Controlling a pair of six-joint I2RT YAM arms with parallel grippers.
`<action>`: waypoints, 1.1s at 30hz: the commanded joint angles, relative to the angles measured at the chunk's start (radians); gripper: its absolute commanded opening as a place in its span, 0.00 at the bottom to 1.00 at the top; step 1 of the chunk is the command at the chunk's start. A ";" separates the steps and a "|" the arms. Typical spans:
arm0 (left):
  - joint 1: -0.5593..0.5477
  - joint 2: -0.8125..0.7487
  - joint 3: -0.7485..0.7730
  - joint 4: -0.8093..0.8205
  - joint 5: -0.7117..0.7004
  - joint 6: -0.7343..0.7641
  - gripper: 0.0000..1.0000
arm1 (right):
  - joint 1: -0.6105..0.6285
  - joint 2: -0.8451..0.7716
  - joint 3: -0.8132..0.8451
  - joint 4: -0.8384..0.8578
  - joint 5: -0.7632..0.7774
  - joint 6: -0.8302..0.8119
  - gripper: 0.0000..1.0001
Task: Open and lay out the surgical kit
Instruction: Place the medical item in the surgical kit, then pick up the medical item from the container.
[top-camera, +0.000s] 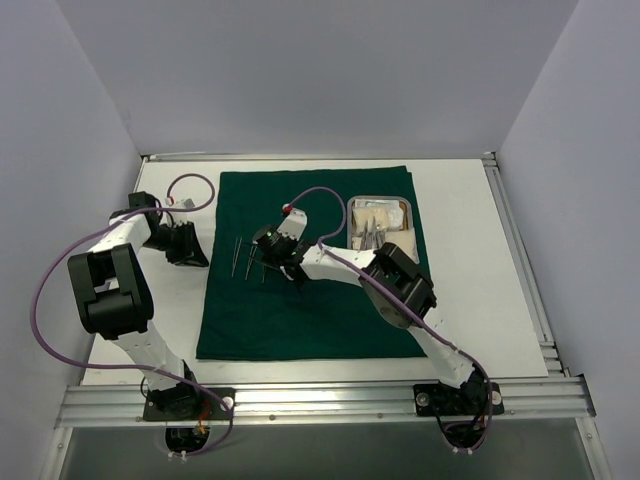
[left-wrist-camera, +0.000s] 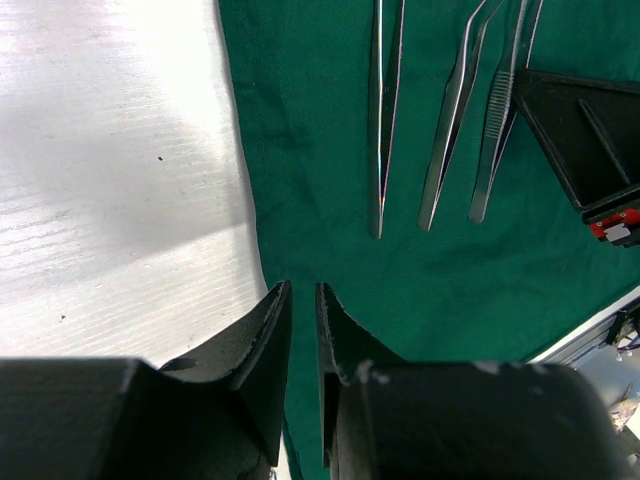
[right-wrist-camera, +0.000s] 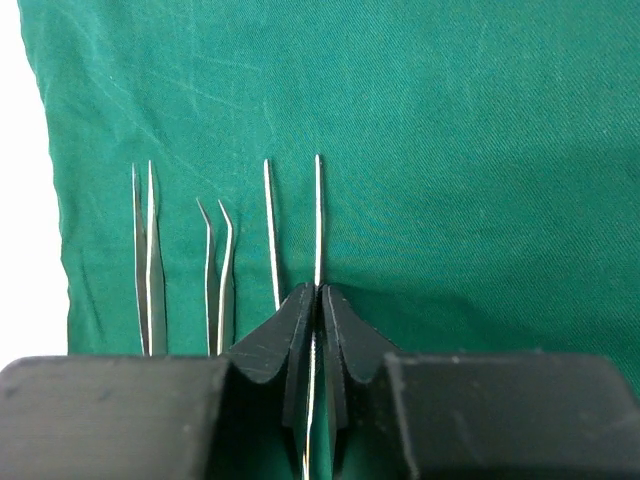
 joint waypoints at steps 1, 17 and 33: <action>0.010 -0.018 0.005 0.006 0.039 0.016 0.25 | 0.003 -0.003 0.046 -0.023 0.033 -0.018 0.06; 0.021 -0.012 0.016 -0.014 0.046 0.030 0.25 | 0.032 -0.262 0.014 0.012 0.172 -0.269 0.15; 0.032 -0.093 0.093 -0.029 -0.110 0.073 0.28 | -0.368 -0.657 -0.440 -0.209 -0.148 -0.598 0.18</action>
